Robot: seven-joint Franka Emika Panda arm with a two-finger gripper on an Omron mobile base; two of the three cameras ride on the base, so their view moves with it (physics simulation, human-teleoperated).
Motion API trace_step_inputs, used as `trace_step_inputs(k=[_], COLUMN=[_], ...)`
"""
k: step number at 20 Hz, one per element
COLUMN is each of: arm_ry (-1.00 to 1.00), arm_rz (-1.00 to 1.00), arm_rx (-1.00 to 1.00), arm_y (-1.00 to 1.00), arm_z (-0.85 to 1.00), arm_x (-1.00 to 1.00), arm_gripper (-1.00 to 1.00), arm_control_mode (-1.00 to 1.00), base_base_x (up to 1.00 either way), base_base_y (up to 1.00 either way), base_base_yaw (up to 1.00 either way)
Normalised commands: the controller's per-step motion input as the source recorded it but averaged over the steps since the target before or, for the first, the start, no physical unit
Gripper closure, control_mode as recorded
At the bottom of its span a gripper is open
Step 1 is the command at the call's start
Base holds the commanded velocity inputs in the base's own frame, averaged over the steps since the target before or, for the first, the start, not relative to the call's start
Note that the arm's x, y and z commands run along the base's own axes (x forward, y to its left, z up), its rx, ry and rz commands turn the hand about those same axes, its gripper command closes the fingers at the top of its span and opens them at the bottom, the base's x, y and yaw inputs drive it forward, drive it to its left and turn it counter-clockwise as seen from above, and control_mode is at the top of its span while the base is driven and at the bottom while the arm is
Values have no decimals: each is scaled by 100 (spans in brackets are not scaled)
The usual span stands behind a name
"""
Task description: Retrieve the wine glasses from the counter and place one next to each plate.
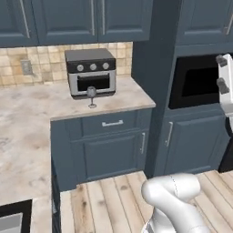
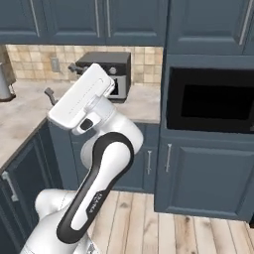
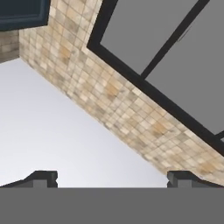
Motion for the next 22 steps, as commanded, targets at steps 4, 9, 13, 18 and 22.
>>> trace_step_inputs(k=[4, 9, 13, 18, 22], arm_ry=[0, 0, 0, 0, 0], arm_rz=[0, 0, 0, 0, 0], arm_rx=[0, 0, 0, 0, 0], arm_y=[0, 0, 0, 0, 0], arm_z=[0, 0, 0, 0, 0], arm_x=[0, 0, 0, 0, 0], arm_gripper=[-100, -100, -100, -100, -100], arm_control_mode=[100, 100, 100, 100, 100], base_base_x=[-14, 10, 74, 46, 40], base_base_y=[100, 57, -42, -93, -25], base_base_yaw=[-23, 5, 17, 15, 7])
